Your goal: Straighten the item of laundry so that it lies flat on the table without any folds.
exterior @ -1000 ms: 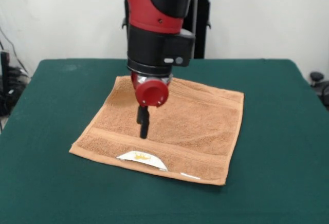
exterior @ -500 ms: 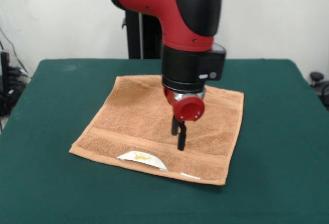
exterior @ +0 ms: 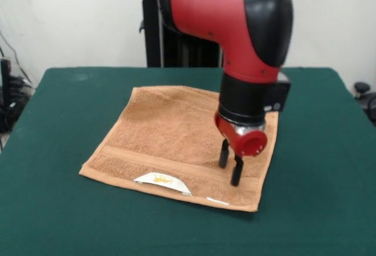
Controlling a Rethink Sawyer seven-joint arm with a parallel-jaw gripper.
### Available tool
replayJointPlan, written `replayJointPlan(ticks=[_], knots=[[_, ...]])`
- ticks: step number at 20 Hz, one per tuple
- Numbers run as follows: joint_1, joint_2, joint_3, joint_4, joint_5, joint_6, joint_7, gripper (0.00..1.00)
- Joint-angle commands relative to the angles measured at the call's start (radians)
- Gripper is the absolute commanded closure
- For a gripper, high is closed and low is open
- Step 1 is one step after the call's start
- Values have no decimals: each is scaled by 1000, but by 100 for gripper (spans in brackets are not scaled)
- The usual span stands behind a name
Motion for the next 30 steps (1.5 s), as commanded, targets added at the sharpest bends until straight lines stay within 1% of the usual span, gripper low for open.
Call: replayJointPlan(ticks=[1,3,6,7,11,14,16,19,22,27,30], knots=[[101,237,-85,-141,98,132,253,0],[105,279,-93,-167,113,109,247,0],[110,315,-121,-206,94,129,204,0],[109,315,-122,-211,89,142,196,100],[102,309,-114,-220,87,193,194,100],[85,288,-82,-209,100,212,204,100],[75,274,-61,-195,100,190,195,100],[50,254,3,-182,101,151,156,100],[-7,235,125,-167,100,89,90,100],[-92,242,316,-170,87,-1,27,100],[-173,239,456,-135,63,-22,-35,100]])
